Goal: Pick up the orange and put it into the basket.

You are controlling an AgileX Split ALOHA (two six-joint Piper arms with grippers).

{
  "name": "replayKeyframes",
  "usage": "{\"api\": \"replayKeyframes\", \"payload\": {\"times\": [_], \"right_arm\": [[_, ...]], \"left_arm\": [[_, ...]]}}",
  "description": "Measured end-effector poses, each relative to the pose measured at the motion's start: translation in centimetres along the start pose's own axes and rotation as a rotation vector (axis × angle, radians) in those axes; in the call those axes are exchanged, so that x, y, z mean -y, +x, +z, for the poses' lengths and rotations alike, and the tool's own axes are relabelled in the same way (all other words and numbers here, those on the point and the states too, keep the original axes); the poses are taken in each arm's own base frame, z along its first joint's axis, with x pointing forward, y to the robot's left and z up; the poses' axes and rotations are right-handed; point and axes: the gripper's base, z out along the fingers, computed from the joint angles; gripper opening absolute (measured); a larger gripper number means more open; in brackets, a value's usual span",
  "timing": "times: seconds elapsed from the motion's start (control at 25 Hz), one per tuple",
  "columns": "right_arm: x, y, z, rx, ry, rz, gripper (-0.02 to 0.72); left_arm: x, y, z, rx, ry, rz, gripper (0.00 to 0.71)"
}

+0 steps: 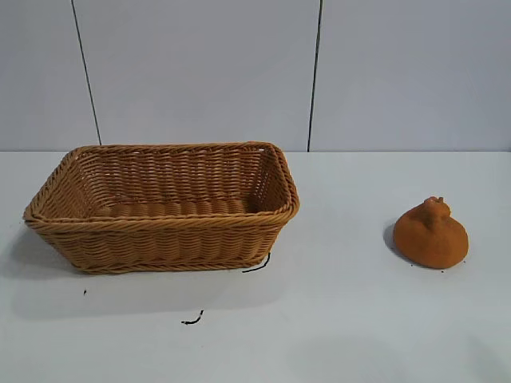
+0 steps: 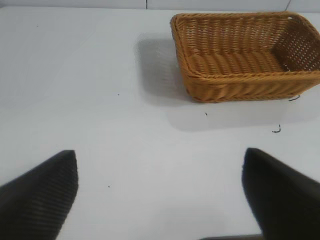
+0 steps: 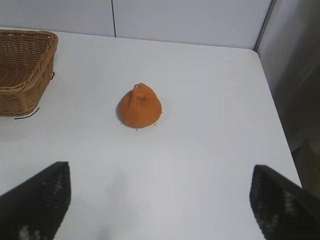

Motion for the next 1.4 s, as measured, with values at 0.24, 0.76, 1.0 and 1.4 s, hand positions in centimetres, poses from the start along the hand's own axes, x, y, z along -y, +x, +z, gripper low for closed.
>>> {"api": "replayKeyframes", "payload": {"times": [0.24, 0.76, 1.0, 1.4], "right_arm": [[0.0, 0.0, 0.0, 0.000, 0.000, 0.000, 0.695], [0.4, -7.8, 7.4, -0.400, 0.007, 0.021, 0.695], [0.5, -11.6, 15.7, -0.578, 0.009, 0.036, 0.695], [0.5, -14.0, 30.3, -0.737, -0.007, 0.056, 0.695]], "left_arm": [[0.0, 0.0, 0.0, 0.000, 0.000, 0.000, 0.639], [0.0, 0.0, 0.0, 0.000, 0.000, 0.000, 0.639], [0.0, 0.0, 0.0, 0.000, 0.000, 0.000, 0.639], [0.0, 0.0, 0.0, 0.000, 0.000, 0.000, 0.639]]}}
